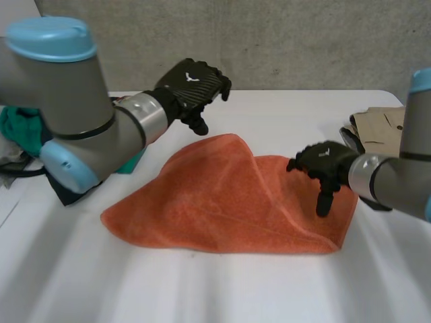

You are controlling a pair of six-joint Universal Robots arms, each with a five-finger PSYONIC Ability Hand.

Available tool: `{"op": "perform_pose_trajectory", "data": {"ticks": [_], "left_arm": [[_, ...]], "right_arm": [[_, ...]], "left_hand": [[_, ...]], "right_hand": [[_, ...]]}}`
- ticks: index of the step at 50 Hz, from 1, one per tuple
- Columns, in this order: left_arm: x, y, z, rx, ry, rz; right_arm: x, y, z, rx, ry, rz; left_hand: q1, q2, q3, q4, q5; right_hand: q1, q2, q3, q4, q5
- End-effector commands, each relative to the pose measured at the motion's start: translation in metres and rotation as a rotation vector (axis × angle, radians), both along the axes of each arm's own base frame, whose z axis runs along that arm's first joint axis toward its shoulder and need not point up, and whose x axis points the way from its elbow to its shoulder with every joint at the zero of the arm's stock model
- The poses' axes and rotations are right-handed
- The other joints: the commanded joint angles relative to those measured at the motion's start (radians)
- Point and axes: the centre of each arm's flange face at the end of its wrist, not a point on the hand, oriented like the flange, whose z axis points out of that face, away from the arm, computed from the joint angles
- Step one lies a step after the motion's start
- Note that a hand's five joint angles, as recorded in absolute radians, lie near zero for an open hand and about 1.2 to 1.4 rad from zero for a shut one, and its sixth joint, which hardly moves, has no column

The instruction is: Fold the laundry.

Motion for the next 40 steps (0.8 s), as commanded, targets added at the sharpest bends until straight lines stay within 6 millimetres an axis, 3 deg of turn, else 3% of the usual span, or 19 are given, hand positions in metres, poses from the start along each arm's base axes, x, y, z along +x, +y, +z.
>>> {"op": "perform_pose_trajectory", "data": {"ticks": [1, 8, 14, 18, 26, 33, 36, 40], "left_arm": [[-0.018, -0.028, -0.036, -0.031, -0.152, -0.032], [-0.013, -0.054, -0.092, -0.048, -0.331, -0.029], [0.002, -0.078, -0.122, -0.07, -0.396, 0.033], [0.004, -0.083, -0.134, -0.065, -0.402, 0.048], [0.004, -0.088, -0.144, -0.075, -0.402, 0.072], [0.0, -0.085, -0.147, -0.081, -0.403, 0.051], [0.0, -0.082, -0.147, -0.068, -0.415, 0.036], [0.0, -0.078, -0.15, -0.072, -0.452, 0.019]], "right_arm": [[-0.006, 0.038, -0.016, 0.05, -0.008, 0.01], [-0.001, 0.07, -0.04, -0.01, -0.028, 0.058], [0.0, 0.067, -0.063, -0.05, -0.048, 0.042], [0.002, 0.067, -0.073, -0.039, -0.038, 0.042], [0.004, 0.054, -0.082, -0.075, -0.015, -0.007], [0.004, 0.045, -0.074, -0.13, -0.019, -0.031], [0.005, 0.043, -0.07, -0.149, -0.025, -0.029], [0.009, 0.038, -0.06, -0.18, -0.034, -0.023]], "left_hand": [[-0.073, -0.088, -0.089, -0.084, -0.081], [-0.258, -0.273, -0.274, -0.269, -0.266], [-0.297, -0.312, -0.312, -0.307, -0.305], [-0.27, -0.286, -0.286, -0.281, -0.278], [0.047, 0.031, 0.031, 0.036, 0.039], [0.235, 0.219, 0.219, 0.224, 0.227], [0.41, 0.395, 0.395, 0.399, 0.402], [0.44, 0.425, 0.425, 0.43, 0.432]], "right_hand": [[-0.022, -0.008, -0.004, -0.009, -0.001], [-0.054, -0.041, -0.037, -0.041, -0.034], [0.001, 0.015, 0.019, 0.014, 0.022], [0.057, 0.071, 0.075, 0.07, 0.078], [0.412, 0.425, 0.429, 0.425, 0.432], [0.832, 0.845, 0.849, 0.845, 0.852], [0.874, 0.887, 0.891, 0.887, 0.894], [0.897, 0.91, 0.914, 0.91, 0.917]]}}
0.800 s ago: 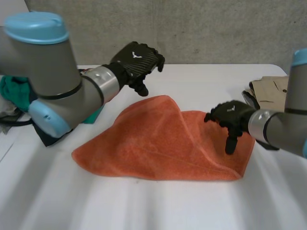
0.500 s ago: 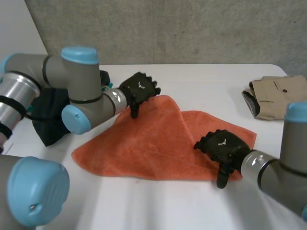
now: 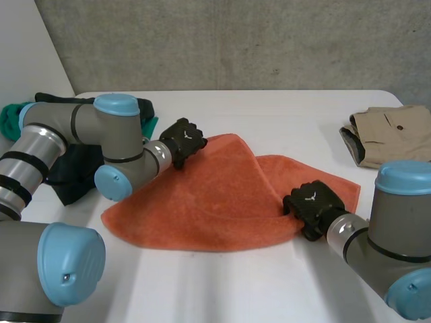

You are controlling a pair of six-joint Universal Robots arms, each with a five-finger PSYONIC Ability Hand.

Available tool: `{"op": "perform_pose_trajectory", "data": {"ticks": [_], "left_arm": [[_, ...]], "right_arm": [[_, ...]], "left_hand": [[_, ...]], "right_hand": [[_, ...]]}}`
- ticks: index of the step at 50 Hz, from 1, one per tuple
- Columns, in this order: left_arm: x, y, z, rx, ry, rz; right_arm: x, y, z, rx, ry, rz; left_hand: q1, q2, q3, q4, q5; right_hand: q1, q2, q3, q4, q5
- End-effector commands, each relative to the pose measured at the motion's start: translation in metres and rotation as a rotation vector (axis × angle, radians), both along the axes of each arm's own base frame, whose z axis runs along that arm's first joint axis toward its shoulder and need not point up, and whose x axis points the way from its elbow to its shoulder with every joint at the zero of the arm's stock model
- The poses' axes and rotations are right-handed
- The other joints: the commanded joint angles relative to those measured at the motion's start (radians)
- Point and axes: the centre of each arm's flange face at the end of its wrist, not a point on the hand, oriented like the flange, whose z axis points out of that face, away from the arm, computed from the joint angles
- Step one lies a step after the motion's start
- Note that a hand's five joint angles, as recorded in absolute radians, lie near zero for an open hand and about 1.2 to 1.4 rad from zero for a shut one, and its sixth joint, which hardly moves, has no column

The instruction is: Fold the laundry.

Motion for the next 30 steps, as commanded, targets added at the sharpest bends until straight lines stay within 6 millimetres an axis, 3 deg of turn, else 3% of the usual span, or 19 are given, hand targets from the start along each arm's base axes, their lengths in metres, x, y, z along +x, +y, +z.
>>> {"op": "perform_pose_trajectory", "data": {"ticks": [1, 3, 6, 12, 19, 22, 27, 30], "left_arm": [[-0.001, 0.007, -0.003, 0.007, -0.054, -0.03], [-0.001, 0.008, -0.005, 0.004, -0.073, -0.032], [0.001, 0.008, -0.003, -0.018, -0.105, -0.014], [0.002, 0.009, 0.006, -0.029, -0.113, 0.011], [-0.002, 0.012, 0.003, -0.037, -0.13, -0.002], [-0.003, 0.014, -0.003, -0.043, -0.152, -0.016], [-0.006, 0.015, -0.014, -0.072, -0.203, -0.029], [-0.009, 0.011, -0.004, -0.136, -0.192, -0.001]], "right_arm": [[0.006, -0.006, 0.014, -0.047, -0.013, 0.01], [0.008, -0.006, 0.016, -0.048, -0.015, 0.019], [0.01, -0.005, 0.018, -0.038, -0.012, 0.025], [0.011, -0.004, 0.018, -0.032, -0.013, 0.033], [0.011, -0.005, 0.017, -0.027, -0.015, 0.037], [0.011, -0.007, 0.017, -0.027, -0.014, 0.036], [0.007, -0.018, 0.019, -0.039, -0.015, 0.016], [0.007, -0.03, 0.023, -0.066, -0.009, 0.011]], "left_hand": [[0.176, 0.195, 0.197, 0.196, 0.205], [0.156, 0.174, 0.176, 0.175, 0.185], [-0.164, -0.145, -0.143, -0.144, -0.134], [-0.496, -0.477, -0.475, -0.476, -0.467], [-0.485, -0.466, -0.464, -0.465, -0.455], [-0.376, -0.358, -0.356, -0.357, -0.347], [0.547, 0.565, 0.567, 0.566, 0.576], [0.548, 0.567, 0.569, 0.568, 0.578]], "right_hand": [[0.456, 0.196, 0.196, 0.192, 0.202], [0.456, 0.196, 0.196, 0.192, 0.202], [0.456, 0.196, 0.196, 0.192, 0.202], [0.456, 0.196, 0.196, 0.192, 0.202], [0.453, 0.193, 0.193, 0.189, 0.199], [0.453, 0.193, 0.193, 0.189, 0.199], [0.453, 0.193, 0.193, 0.189, 0.199], [0.456, 0.196, 0.196, 0.192, 0.202]]}}
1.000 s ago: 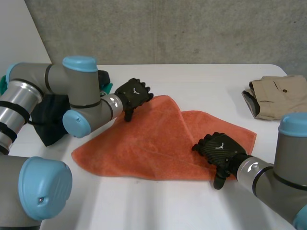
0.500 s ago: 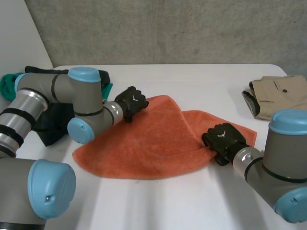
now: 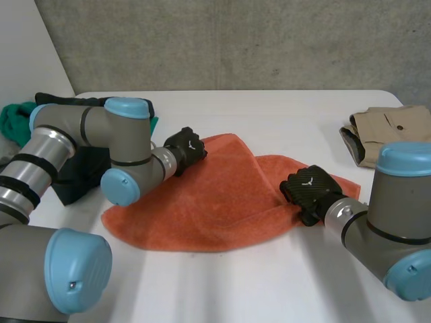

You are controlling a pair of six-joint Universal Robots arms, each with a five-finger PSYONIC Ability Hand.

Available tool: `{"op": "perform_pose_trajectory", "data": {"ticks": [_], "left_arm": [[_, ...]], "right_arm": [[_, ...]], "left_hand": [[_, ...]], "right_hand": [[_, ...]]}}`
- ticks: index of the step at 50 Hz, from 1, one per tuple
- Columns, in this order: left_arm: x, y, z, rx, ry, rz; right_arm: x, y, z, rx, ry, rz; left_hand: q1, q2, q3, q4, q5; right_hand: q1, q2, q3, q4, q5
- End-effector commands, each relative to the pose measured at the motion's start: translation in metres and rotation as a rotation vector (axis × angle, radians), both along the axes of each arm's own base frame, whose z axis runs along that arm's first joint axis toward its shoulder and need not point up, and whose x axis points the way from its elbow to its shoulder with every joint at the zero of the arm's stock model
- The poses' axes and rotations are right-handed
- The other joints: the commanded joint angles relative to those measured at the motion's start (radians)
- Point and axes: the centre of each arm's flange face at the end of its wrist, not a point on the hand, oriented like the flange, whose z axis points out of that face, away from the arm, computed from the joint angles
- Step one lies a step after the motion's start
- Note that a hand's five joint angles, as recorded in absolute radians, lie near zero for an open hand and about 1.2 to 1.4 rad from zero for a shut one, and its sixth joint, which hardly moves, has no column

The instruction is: Fold the laundry.

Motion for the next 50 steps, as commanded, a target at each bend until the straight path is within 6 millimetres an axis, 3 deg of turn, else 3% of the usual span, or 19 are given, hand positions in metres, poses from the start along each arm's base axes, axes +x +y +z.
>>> {"op": "perform_pose_trajectory", "data": {"ticks": [1, 6, 7, 10, 11, 15, 20, 22, 23, 26, 27, 30, 31, 35, 43, 50], "left_arm": [[-0.006, -0.005, 0.007, -0.094, -0.005, 0.02], [-0.015, -0.016, 0.052, -0.249, 0.129, 0.038], [-0.016, -0.02, 0.077, -0.312, 0.206, 0.055], [-0.016, -0.023, 0.118, -0.376, 0.34, 0.088], [-0.013, -0.022, 0.142, -0.388, 0.425, 0.105], [-0.006, -0.008, 0.175, -0.308, 0.548, 0.119], [0.005, 0.009, 0.17, -0.137, 0.563, 0.13], [0.009, 0.012, 0.16, -0.08, 0.55, 0.124], [0.009, 0.018, 0.147, -0.02, 0.535, 0.106], [0.01, 0.025, 0.129, 0.042, 0.492, 0.085], [0.014, 0.028, 0.117, 0.066, 0.456, 0.09], [0.024, 0.028, 0.106, 0.083, 0.403, 0.125], [0.03, 0.03, 0.102, 0.097, 0.378, 0.154], [0.045, 0.034, 0.097, 0.14, 0.349, 0.211], [0.059, 0.05, 0.108, 0.211, 0.4, 0.231], [0.058, 0.06, 0.114, 0.218, 0.434, 0.198]], "right_arm": [[-0.001, -0.022, 0.008, -0.046, 0.005, -0.018], [0.006, -0.049, 0.027, -0.14, 0.005, -0.028], [0.009, -0.06, 0.039, -0.187, -0.009, -0.04], [0.013, -0.075, 0.063, -0.269, -0.047, -0.069], [0.016, -0.082, 0.079, -0.316, -0.084, -0.086], [0.031, -0.082, 0.114, -0.391, -0.177, -0.067], [0.052, -0.059, 0.158, -0.486, -0.28, 0.042], [0.053, -0.052, 0.168, -0.5, -0.302, 0.074], [0.05, -0.049, 0.169, -0.485, -0.303, 0.08], [0.041, -0.043, 0.145, -0.353, -0.245, 0.056], [0.032, -0.037, 0.124, -0.243, -0.187, 0.029], [0.018, -0.028, 0.098, -0.092, -0.108, -0.009], [0.01, -0.019, 0.081, 0.0, -0.065, -0.027], [-0.005, -0.007, 0.048, 0.122, -0.032, -0.052], [-0.029, 0.013, 0.009, 0.213, -0.046, -0.114], [-0.031, 0.019, -0.01, 0.197, -0.095, -0.102]], "left_hand": [[0.283, 0.315, 0.322, 0.328, 0.334], [0.283, 0.315, 0.322, 0.328, 0.334], [0.283, 0.315, 0.322, 0.328, 0.334], [0.283, 0.315, 0.322, 0.328, 0.334], [0.283, 0.315, 0.322, 0.328, 0.334], [0.283, 0.315, 0.322, 0.328, 0.334], [0.208, 0.24, 0.247, 0.252, 0.259], [-0.14, -0.108, -0.102, -0.096, -0.089], [-0.471, -0.438, -0.432, -0.426, -0.42], [-0.749, -0.717, -0.711, -0.705, -0.698], [-0.799, -0.767, -0.76, -0.755, -0.748], [-0.934, -0.902, -0.896, -0.89, -0.883], [-0.939, -0.906, -0.9, -0.894, -0.888], [-0.939, -0.906, -0.9, -0.894, -0.888], [-0.939, -0.906, -0.9, -0.894, -0.888], [-0.939, -0.906, -0.9, -0.894, -0.888]], "right_hand": [[0.456, 0.178, 0.173, 0.165, 0.176], [0.456, 0.178, 0.173, 0.165, 0.176], [0.456, 0.178, 0.173, 0.165, 0.176], [0.456, 0.178, 0.173, 0.165, 0.176], [0.453, 0.175, 0.17, 0.162, 0.174], [0.453, 0.175, 0.17, 0.162, 0.174], [0.453, 0.175, 0.17, 0.162, 0.174], [0.427, 0.149, 0.144, 0.136, 0.147], [0.33, 0.052, 0.048, 0.04, 0.051], [0.011, -0.267, -0.272, -0.28, -0.269], [-0.162, -0.44, -0.445, -0.453, -0.441], [-0.243, -0.521, -0.526, -0.534, -0.522], [-0.252, -0.53, -0.534, -0.542, -0.531], [-0.272, -0.55, -0.555, -0.563, -0.552], [-0.272, -0.55, -0.555, -0.563, -0.552], [-0.234, -0.512, -0.517, -0.525, -0.514]]}}
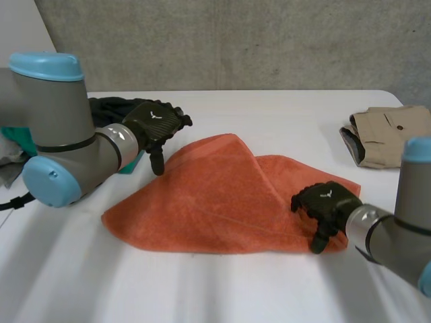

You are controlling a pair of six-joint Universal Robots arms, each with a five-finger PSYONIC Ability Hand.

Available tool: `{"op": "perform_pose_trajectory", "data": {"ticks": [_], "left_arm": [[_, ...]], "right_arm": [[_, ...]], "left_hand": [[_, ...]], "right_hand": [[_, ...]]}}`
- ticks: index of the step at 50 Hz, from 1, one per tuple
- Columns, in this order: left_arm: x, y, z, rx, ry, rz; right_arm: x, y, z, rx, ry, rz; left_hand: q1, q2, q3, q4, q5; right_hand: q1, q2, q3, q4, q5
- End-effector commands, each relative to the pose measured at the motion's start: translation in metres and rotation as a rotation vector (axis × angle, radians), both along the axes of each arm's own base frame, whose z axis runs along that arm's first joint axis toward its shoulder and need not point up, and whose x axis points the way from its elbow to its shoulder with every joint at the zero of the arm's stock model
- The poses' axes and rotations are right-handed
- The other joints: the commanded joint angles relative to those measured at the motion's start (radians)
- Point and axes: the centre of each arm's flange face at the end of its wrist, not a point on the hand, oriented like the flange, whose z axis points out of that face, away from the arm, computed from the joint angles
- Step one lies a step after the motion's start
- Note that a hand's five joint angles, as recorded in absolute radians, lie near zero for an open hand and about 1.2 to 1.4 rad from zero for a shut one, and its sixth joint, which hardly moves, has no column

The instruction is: Fold the laundry.

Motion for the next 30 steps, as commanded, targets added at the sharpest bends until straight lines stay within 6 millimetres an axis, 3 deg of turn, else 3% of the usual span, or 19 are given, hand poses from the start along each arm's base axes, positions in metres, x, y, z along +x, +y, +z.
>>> {"op": "perform_pose_trajectory", "data": {"ticks": [1, 3, 4, 5, 10, 16, 21, 26, 30], "left_arm": [[-0.001, 0.009, 0.007, -0.007, 0.038, -0.025], [-0.002, 0.009, 0.007, -0.008, 0.039, -0.026], [-0.003, 0.009, 0.008, -0.011, 0.039, -0.026], [-0.003, 0.009, 0.008, -0.012, 0.039, -0.026], [-0.008, 0.01, 0.006, -0.012, 0.04, -0.035], [-0.028, 0.015, 0.007, -0.03, 0.051, -0.084], [-0.047, 0.018, 0.001, -0.025, 0.052, -0.131], [-0.078, 0.037, -0.025, 0.047, 0.016, -0.24], [-0.097, 0.067, -0.042, 0.153, -0.034, -0.351]], "right_arm": [[-0.002, 0.004, -0.016, -0.032, -0.05, -0.003], [-0.001, 0.002, -0.017, -0.044, -0.063, -0.007], [0.0, 0.001, -0.017, -0.058, -0.077, -0.011], [0.0, -0.001, -0.015, -0.071, -0.085, -0.016], [0.006, -0.006, 0.005, -0.185, -0.128, 0.001], [0.023, 0.004, 0.08, -0.393, -0.204, 0.086], [0.032, 0.02, 0.118, -0.401, -0.276, 0.161], [0.045, 0.048, 0.149, -0.391, -0.331, 0.288], [0.051, 0.06, 0.169, -0.432, -0.365, 0.333]], "left_hand": [[-0.029, -0.031, -0.036, -0.028, -0.051], [-0.029, -0.031, -0.036, -0.028, -0.051], [-0.029, -0.031, -0.036, -0.028, -0.051], [-0.029, -0.031, -0.036, -0.028, -0.051], [-0.029, -0.031, -0.036, -0.028, -0.051], [-0.029, -0.031, -0.036, -0.028, -0.051], [-0.029, -0.031, -0.036, -0.028, -0.051], [-0.029, -0.031, -0.036, -0.028, -0.051], [-0.029, -0.031, -0.036, -0.028, -0.051]], "right_hand": [[0.059, 0.067, 0.059, 0.079, 0.099], [0.203, 0.21, 0.202, 0.222, 0.242], [0.669, 0.676, 0.668, 0.688, 0.708], [0.924, 0.931, 0.923, 0.943, 0.963], [0.926, 0.934, 0.926, 0.946, 0.966], [0.926, 0.934, 0.926, 0.946, 0.966], [0.926, 0.934, 0.926, 0.946, 0.966], [0.926, 0.934, 0.926, 0.946, 0.966], [0.926, 0.934, 0.926, 0.946, 0.966]]}}
